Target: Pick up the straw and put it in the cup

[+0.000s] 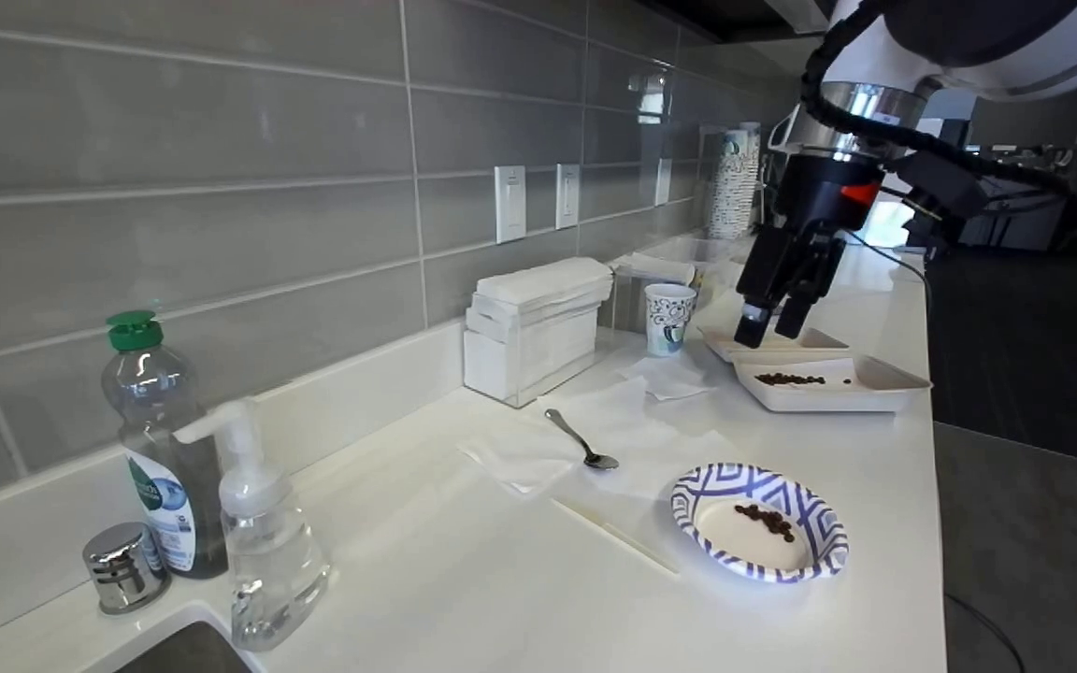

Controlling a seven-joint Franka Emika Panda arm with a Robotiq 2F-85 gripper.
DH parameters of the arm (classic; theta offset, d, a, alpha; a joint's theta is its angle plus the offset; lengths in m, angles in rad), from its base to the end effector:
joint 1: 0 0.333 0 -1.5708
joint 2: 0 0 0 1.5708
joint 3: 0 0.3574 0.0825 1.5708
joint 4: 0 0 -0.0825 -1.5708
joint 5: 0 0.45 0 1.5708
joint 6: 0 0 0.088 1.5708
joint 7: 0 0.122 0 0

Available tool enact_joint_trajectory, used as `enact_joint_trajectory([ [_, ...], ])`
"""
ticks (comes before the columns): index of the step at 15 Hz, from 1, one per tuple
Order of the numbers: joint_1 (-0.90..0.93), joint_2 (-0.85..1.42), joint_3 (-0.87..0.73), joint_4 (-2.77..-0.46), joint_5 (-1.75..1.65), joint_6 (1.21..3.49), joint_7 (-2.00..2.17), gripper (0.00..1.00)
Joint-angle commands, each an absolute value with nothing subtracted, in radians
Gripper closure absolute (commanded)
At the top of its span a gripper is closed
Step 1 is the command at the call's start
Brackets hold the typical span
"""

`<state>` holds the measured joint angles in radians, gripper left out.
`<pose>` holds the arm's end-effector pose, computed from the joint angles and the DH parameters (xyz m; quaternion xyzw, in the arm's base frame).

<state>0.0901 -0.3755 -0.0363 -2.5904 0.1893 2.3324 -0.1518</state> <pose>0.4561 0.0303 0.3810 -0.9943 -0.0420 -0.0616 0.0759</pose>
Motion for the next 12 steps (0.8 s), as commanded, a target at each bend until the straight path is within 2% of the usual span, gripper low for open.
enact_joint_trajectory([
  [1,0.129,-0.313,0.054,-2.582,0.185,2.385,-0.064,0.0],
  [9,0.147,-0.108,0.195,-2.559,0.123,2.594,0.16,0.0],
  [10,0.16,-0.184,0.17,-2.584,0.165,2.545,0.096,0.0],
  [12,0.162,-0.16,0.173,-2.582,0.161,2.558,0.103,0.0],
])
